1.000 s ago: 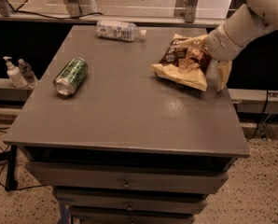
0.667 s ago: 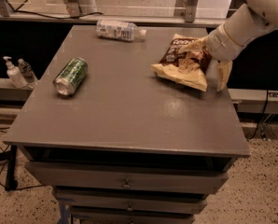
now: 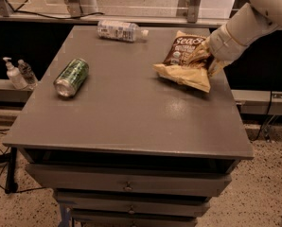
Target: Pick brown chip bag
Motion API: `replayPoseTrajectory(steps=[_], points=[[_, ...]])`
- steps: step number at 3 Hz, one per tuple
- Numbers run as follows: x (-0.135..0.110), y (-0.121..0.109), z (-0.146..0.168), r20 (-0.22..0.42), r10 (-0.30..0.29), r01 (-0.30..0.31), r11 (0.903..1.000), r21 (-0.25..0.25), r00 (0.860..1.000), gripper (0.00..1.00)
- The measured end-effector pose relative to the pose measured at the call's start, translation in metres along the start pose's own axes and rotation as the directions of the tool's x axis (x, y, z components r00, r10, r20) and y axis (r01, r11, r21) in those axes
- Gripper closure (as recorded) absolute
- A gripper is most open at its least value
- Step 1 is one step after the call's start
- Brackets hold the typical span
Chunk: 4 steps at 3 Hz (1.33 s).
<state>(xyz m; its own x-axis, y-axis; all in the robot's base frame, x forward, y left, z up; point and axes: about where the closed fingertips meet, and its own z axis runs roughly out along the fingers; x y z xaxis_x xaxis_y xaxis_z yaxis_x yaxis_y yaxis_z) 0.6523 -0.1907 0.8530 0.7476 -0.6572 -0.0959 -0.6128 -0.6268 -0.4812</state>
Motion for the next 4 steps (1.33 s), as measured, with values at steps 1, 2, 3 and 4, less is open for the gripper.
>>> replayPoseTrajectory(steps=[1, 2, 3, 4], points=[[-0.015, -0.032, 0.012, -0.031, 0.009, -0.009, 0.9999, 0.007, 0.999, 0.88], [-0.040, -0.066, 0.017, -0.043, 0.025, -0.023, 0.9991, 0.036, 0.999, 1.00], [-0.072, -0.089, 0.010, -0.025, 0.013, -0.011, 0.9973, 0.072, 1.000, 1.00], [-0.094, -0.104, -0.011, -0.001, -0.012, 0.012, 0.9939, 0.110, 1.000, 1.00]])
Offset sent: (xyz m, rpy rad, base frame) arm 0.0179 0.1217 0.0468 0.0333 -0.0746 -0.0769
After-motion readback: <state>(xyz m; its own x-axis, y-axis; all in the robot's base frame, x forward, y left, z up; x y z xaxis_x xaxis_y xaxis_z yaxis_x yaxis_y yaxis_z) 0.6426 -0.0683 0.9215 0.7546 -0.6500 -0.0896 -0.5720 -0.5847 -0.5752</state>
